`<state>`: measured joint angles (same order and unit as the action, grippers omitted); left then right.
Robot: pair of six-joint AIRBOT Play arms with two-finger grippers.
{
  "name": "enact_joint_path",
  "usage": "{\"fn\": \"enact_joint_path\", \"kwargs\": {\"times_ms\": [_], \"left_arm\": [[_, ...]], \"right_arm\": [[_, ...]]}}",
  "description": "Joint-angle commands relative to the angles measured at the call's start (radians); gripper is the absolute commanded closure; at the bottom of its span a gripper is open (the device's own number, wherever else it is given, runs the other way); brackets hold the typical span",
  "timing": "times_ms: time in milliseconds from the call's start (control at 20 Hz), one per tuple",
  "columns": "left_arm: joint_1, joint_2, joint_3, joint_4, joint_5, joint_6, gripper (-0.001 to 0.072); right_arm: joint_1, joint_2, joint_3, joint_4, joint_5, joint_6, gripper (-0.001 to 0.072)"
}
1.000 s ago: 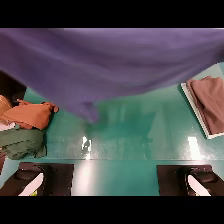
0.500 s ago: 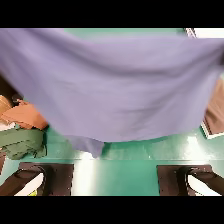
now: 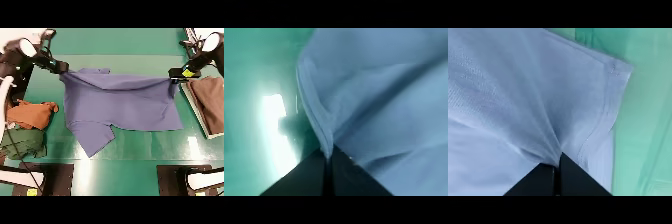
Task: Fold the shirts.
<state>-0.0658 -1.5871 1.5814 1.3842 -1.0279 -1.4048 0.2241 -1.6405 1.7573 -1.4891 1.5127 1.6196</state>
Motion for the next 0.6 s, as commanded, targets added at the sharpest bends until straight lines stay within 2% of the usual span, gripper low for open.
{"fn": "enact_joint_path", "kwargs": {"times_ms": [0, 50, 100, 200, 350, 550], "left_arm": [[0.000, -0.083, -0.005, 0.000, 0.100, -0.001, 0.0663], [0.005, -0.083, 0.010, 0.000, 0.084, -0.002, 0.0415], [0.016, -0.082, 0.032, -0.003, 0.051, -0.003, 0.0260], [0.055, -0.071, 0.094, -0.005, -0.071, -0.012, 0.0281], [0.149, 0.018, 0.091, -0.024, -0.231, -0.010, 0.0281], [0.254, 0.219, -0.175, -0.092, -0.245, -0.009, 0.0281]], "right_arm": [[-0.002, -0.122, 0.106, 0.005, -0.037, -0.005, 0.0665], [-0.002, -0.135, 0.144, 0.006, -0.036, -0.005, 0.0482], [-0.002, -0.144, 0.182, 0.007, -0.031, -0.005, 0.0376], [-0.016, -0.144, 0.238, 0.058, 0.022, -0.036, 0.0377], [-0.074, -0.108, 0.226, 0.270, 0.125, -0.085, 0.0377], [-0.132, 0.075, -0.024, 0.423, 0.071, -0.134, 0.0377]]}}
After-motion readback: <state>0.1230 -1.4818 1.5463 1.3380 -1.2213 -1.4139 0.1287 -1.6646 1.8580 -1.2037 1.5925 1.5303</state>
